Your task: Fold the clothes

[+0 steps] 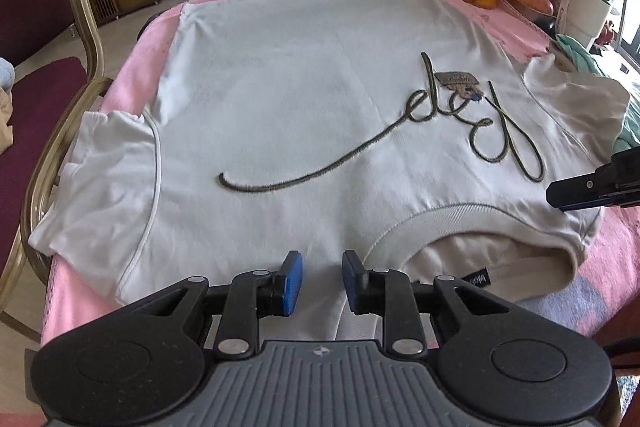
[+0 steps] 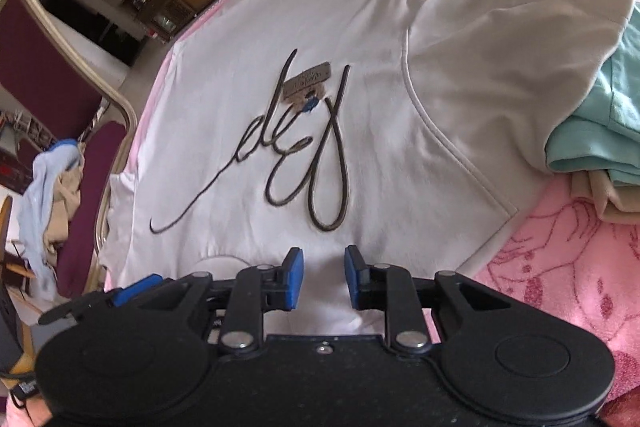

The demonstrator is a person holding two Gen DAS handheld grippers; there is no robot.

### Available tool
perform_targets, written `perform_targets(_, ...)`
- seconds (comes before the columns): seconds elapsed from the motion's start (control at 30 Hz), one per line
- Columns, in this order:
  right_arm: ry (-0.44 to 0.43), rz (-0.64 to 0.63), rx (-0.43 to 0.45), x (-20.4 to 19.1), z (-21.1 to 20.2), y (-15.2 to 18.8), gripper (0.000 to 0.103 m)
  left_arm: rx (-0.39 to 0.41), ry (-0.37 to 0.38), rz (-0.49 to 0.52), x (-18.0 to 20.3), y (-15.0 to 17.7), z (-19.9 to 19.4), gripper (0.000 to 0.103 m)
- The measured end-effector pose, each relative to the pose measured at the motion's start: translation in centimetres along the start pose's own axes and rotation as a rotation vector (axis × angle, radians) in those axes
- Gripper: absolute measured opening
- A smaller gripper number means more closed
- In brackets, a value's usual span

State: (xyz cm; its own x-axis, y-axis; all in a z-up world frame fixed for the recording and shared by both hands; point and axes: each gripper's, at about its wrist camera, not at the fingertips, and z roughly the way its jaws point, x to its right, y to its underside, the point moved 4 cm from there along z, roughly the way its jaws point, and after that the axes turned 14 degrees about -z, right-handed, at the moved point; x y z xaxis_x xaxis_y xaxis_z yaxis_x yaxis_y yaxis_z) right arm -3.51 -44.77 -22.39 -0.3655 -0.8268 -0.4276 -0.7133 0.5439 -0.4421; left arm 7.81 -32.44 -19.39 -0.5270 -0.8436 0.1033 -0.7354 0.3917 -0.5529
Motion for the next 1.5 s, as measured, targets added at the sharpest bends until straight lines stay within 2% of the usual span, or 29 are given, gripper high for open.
perform_targets(0.1, -0.005, -0.060, -0.041, -0.5, -0.5, 0.8, 0.021, -0.038, 0.017, -0.004, -0.2, 0.7, -0.9, 0.025)
perform_targets(0.2, -0.005, -0.140, -0.077, -1.3, -1.1, 2.1, 0.022, -0.038, 0.005, 0.018, -0.1, 1.5, -1.8, 0.024)
perform_targets(0.27, -0.001, -0.169, -0.067, -1.6, -1.8, 2.6, 0.022, -0.023, -0.002, 0.030, 0.0, 1.7, -2.4, 0.025)
perform_targets(0.37, 0.007, -0.134, -0.019, -0.9, -3.1, 2.3, 0.025, 0.026, -0.001, 0.012, -0.1, 1.0, -3.2, 0.025)
perform_targets(0.43, 0.013, -0.078, 0.071, 0.2, -4.8, 1.2, 0.027, 0.066, 0.004, -0.010, -0.4, 0.2, -3.7, 0.026)
perform_targets(0.47, 0.019, -0.033, 0.132, 1.2, -6.0, 0.6, 0.032, 0.082, 0.008, -0.019, -0.4, -0.2, -3.9, 0.026)
perform_targets(0.57, 0.069, 0.120, 0.275, 4.5, -8.7, -0.8, 0.038, 0.102, 0.015, -0.015, 0.1, -1.4, -3.8, 0.027)
perform_targets(0.7, 0.139, 0.338, 0.374, 9.4, -10.7, -1.8, 0.038, 0.104, 0.038, 0.015, 1.6, -2.9, -3.3, 0.028)
perform_targets(0.8, 0.221, 0.432, 0.417, 11.9, -11.3, -2.3, 0.038, 0.098, 0.071, 0.008, 2.8, -3.6, -2.8, 0.029)
perform_targets(0.87, 0.246, 0.485, 0.438, 13.4, -11.6, -2.5, 0.037, 0.093, 0.092, 0.001, 3.3, -3.6, -2.3, 0.030)
perform_targets(0.9, 0.256, 0.507, 0.445, 14.0, -11.6, -2.6, 0.036, 0.087, 0.098, -0.002, 3.4, -3.3, -2.0, 0.030)
perform_targets(0.97, 0.274, 0.526, 0.446, 14.8, -11.1, -2.8, 0.027, 0.068, 0.105, -0.014, 3.2, -2.8, -1.3, 0.030)
perform_targets(1.03, 0.276, 0.532, 0.440, 15.4, -10.4, -3.1, 0.022, 0.047, 0.109, -0.036, 2.9, -2.5, -0.8, 0.029)
perform_targets(1.17, 0.251, 0.534, 0.450, 15.9, -9.7, -3.6, 0.022, 0.026, 0.111, -0.054, 2.6, -2.1, -0.3, 0.029)
perform_targets(1.27, 0.202, 0.534, 0.444, 16.0, -8.9, -4.1, 0.023, 0.033, 0.112, -0.044, 2.7, -2.0, -0.3, 0.030)
perform_targets(1.33, 0.238, 0.491, 0.422, 15.5, -8.5, -4.6, 0.022, 0.033, 0.109, -0.039, 2.7, -1.9, -0.3, 0.030)
perform_targets(1.43, 0.319, 0.445, 0.438, 14.8, -8.6, -4.8, 0.004, 0.034, 0.093, -0.036, 2.6, -1.8, -0.2, 0.031)
perform_targets(1.5, 0.354, 0.431, 0.471, 14.5, -9.1, -4.8, 0.003, 0.036, 0.091, -0.037, 2.4, -1.8, -0.4, 0.031)
